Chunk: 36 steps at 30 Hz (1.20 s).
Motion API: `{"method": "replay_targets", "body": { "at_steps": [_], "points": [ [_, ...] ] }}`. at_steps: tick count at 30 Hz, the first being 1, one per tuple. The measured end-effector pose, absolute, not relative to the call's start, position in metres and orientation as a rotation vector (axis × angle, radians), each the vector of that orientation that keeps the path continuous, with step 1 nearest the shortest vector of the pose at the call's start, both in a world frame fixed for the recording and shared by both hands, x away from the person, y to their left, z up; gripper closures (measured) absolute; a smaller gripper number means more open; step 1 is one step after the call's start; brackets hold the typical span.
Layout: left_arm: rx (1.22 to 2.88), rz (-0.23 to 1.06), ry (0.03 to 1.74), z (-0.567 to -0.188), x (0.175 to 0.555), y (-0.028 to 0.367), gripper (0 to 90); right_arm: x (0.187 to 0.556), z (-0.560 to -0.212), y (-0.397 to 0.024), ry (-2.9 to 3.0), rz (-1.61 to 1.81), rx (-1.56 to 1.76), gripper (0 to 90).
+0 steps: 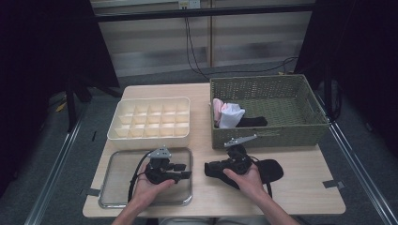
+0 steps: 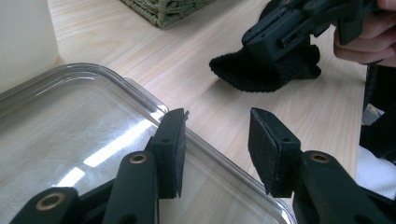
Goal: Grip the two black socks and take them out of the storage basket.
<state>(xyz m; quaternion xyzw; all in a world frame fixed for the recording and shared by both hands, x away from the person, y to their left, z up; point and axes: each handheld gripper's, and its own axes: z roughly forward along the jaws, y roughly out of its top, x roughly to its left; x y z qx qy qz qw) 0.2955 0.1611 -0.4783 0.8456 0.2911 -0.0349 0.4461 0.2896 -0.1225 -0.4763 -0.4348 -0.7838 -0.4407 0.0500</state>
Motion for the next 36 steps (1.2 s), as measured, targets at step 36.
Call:
{"method": "replay_targets", "body": {
  "at_steps": [36],
  "points": [
    [2.070,-0.135,0.714,-0.478,0.295,0.150,60.2,0.273,-0.435,-0.180,-2.290,-1.556,-1.370,85.8]
  ]
}}
